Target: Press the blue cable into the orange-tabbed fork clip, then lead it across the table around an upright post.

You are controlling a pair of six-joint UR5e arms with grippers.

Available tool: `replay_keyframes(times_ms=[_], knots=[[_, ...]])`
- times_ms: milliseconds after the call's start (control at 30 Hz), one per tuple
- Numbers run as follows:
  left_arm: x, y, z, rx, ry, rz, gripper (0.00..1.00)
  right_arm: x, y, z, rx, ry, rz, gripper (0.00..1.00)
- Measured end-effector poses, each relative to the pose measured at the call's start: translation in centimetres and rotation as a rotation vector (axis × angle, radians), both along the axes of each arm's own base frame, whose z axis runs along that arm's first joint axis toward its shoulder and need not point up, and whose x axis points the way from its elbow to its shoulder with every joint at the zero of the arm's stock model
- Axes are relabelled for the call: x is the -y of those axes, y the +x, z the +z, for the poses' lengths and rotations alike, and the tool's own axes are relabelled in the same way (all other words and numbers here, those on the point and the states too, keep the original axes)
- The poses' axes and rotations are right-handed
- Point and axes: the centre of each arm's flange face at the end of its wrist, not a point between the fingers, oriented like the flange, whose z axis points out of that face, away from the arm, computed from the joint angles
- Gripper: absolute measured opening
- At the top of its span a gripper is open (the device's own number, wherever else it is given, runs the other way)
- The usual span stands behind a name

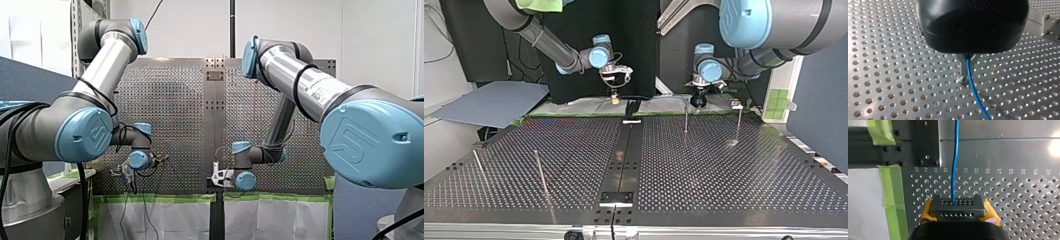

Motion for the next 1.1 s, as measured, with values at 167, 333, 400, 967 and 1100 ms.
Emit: replay_keyframes(times_ms=[167,333,400,967,1100], knots=[[-0.6,1.0,0.3,0.004,-0.015,0.003,0.00,1.1,-0.2,0.4,-0.001,0.002,-0.012,0.00],[-1.4,1.4,0.5,0.007,-0.023,0.015,0.00,2.0,-0.2,0.8,0.001,-0.001,-0.021,0.00],[-1.7,1.5,0.5,0.006,-0.025,0.017,0.00,2.3,-0.3,1.0,0.001,-0.001,-0.023,0.00],[-2.4,1.2,0.1,-0.051,0.044,-0.030,0.88,2.5,-0.2,1.1,0.001,-0.001,-0.024,0.00],[-2.3,0.9,-0.1,-0.075,0.067,-0.066,1.00,2.5,-0.2,1.1,0.001,-0.001,-0.023,0.00]])
